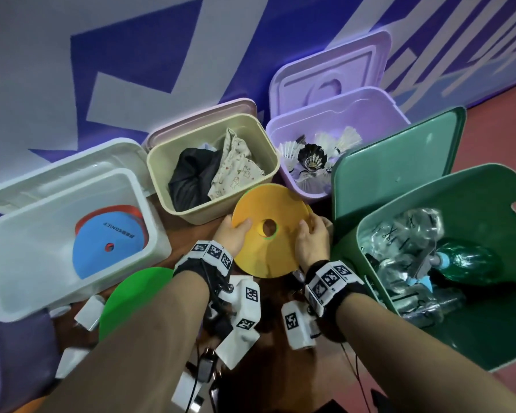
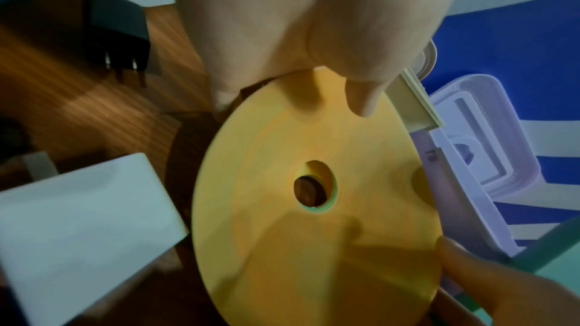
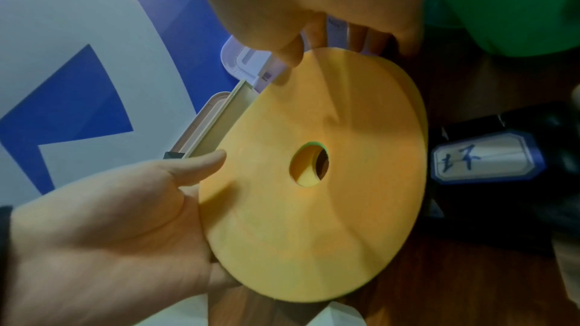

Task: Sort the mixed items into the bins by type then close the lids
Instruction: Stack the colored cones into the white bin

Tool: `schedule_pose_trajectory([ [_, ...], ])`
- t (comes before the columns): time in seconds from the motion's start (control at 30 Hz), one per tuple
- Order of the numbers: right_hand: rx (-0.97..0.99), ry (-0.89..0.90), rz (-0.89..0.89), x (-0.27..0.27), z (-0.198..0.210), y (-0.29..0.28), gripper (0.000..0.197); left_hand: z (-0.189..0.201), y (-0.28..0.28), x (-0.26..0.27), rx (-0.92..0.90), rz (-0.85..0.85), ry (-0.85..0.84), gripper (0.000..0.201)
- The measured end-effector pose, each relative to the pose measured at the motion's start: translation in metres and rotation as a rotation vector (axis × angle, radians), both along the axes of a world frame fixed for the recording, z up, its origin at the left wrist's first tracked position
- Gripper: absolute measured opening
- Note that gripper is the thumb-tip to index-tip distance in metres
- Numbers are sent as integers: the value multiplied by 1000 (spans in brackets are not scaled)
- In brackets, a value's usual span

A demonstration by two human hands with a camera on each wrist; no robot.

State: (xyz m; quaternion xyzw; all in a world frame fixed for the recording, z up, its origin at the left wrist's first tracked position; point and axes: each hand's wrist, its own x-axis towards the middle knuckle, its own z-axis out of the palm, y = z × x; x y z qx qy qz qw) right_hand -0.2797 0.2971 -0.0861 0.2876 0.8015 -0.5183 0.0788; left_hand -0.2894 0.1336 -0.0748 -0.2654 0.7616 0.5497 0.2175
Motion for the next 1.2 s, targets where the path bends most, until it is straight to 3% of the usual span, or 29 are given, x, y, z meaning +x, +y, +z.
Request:
schedule_pose_trajectory([
  [0.13, -77, -46, -35, -5, -4, -2, 45, -2, 1, -3, -57, -3, -16, 34],
  [0.3, -8, -10, -50, 1, -5, -11, 43, -6, 3, 0, -70, 8, -24, 39],
  [0.5, 66, 44, 17, 14, 8, -22, 52, 4, 4, 10, -41, 38, -11, 70],
  [0.7, 127, 147, 51, 29, 27, -29, 47, 23, 0, 21, 19, 16, 40, 63],
  [0.83, 139, 176, 41, 43, 39, -32, 48, 35, -4, 37, 76, 34, 74, 40],
  [0.97, 162, 227, 53, 59, 51, -41, 50, 48, -10, 54, 121, 52, 132, 41],
  [1.1, 172, 260, 115, 78, 66, -59, 50, 60, -32, 75, 104, 127, 163, 30],
  [1.2, 159, 265, 182, 92, 70, -82, 49, 66, -56, 100, 47, 191, 157, 36],
])
